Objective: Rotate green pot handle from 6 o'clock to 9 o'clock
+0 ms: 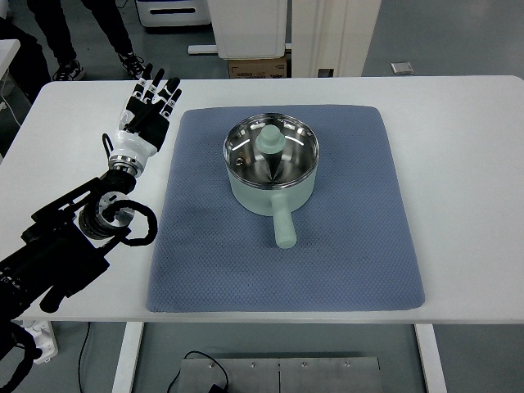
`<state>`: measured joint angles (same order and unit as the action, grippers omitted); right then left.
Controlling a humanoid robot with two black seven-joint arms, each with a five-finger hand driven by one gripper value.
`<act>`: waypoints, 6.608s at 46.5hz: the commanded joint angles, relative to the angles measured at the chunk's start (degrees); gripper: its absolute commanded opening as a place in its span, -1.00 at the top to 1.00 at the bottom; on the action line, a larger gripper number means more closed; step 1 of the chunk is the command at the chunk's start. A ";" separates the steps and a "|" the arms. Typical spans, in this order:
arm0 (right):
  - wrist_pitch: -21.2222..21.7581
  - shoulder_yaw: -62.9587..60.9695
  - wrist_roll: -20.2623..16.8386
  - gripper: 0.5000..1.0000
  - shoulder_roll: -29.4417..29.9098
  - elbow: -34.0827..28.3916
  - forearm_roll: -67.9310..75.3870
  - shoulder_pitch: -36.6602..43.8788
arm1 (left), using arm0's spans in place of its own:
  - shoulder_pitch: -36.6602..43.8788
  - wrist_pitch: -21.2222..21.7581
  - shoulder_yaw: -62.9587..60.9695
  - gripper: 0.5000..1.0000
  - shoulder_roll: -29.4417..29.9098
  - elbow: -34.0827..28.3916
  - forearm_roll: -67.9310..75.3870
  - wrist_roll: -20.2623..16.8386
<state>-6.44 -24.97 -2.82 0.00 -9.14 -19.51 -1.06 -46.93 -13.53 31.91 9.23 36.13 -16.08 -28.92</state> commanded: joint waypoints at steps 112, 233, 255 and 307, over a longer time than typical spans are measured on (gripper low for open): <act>0.02 -0.07 0.01 -1.00 0.00 0.00 0.00 0.00 | 1.58 -4.22 2.01 -1.00 2.99 1.22 5.44 -0.17; 0.02 0.01 0.01 -1.00 0.00 0.00 0.00 0.00 | -23.82 -18.63 -8.97 -1.00 15.30 38.14 100.36 0.44; 0.02 0.01 0.01 -1.00 0.00 0.00 0.00 0.00 | -29.18 -19.16 -22.59 -1.00 13.80 38.05 105.20 0.53; 0.02 0.01 0.01 -1.00 0.00 0.00 0.00 0.00 | -32.26 -19.16 -34.64 -1.00 12.22 37.70 113.47 0.18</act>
<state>-6.41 -24.98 -2.81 0.00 -9.14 -19.51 -1.05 -78.67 -32.70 -2.06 21.29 73.81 97.39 -28.51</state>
